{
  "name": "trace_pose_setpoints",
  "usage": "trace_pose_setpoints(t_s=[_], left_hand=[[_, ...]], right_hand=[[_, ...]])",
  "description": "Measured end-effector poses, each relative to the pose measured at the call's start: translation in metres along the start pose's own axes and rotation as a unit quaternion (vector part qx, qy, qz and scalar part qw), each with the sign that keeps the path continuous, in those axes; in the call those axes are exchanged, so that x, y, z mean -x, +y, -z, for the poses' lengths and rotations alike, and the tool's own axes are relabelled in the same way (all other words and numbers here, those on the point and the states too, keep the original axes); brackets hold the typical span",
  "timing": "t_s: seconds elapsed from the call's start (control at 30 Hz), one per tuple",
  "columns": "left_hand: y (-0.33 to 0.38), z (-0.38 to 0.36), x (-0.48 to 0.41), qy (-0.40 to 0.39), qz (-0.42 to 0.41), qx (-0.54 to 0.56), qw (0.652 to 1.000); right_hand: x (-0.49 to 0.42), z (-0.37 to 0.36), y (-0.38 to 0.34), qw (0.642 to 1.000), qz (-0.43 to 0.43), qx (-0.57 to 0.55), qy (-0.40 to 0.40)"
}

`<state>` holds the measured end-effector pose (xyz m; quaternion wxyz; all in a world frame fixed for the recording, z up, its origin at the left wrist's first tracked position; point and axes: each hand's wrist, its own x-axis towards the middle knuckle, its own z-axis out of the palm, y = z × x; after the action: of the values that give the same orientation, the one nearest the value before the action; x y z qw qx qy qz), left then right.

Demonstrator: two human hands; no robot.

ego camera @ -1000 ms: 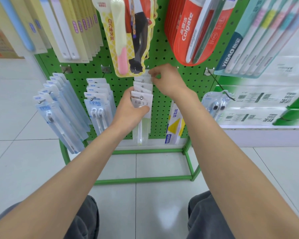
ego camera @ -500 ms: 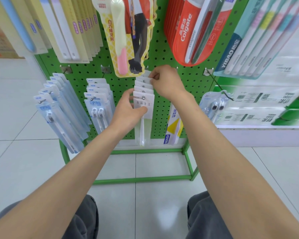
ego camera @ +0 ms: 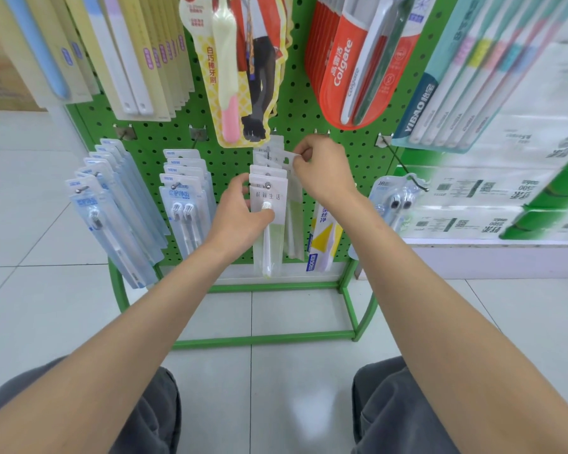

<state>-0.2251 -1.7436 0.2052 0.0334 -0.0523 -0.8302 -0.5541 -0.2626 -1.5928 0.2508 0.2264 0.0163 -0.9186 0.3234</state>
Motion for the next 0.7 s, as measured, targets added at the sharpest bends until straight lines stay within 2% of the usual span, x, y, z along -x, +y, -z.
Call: trace_pose_setpoints(t_s=[0.2,0.47,0.57,0.7], left_hand=[[-0.007,0.005,0.015,0.026,0.001,-0.059,0.998],[-0.007,0.009,0.047,0.074,0.013,-0.084,0.994],[-0.01,0.01,0.054,0.047,0.006,-0.063,0.997],[-0.012,0.006,0.06,-0.046,0.0,-0.064,0.997]], right_hand=[[0.025,0.01,0.002,0.998,-0.019,-0.038,0.049],[0.064,0.02,0.003,0.998,-0.013,-0.038,0.048],[0.079,0.026,0.004,0.999,-0.008,-0.034,0.016],[0.094,0.032,0.008,0.998,-0.013,-0.061,-0.028]])
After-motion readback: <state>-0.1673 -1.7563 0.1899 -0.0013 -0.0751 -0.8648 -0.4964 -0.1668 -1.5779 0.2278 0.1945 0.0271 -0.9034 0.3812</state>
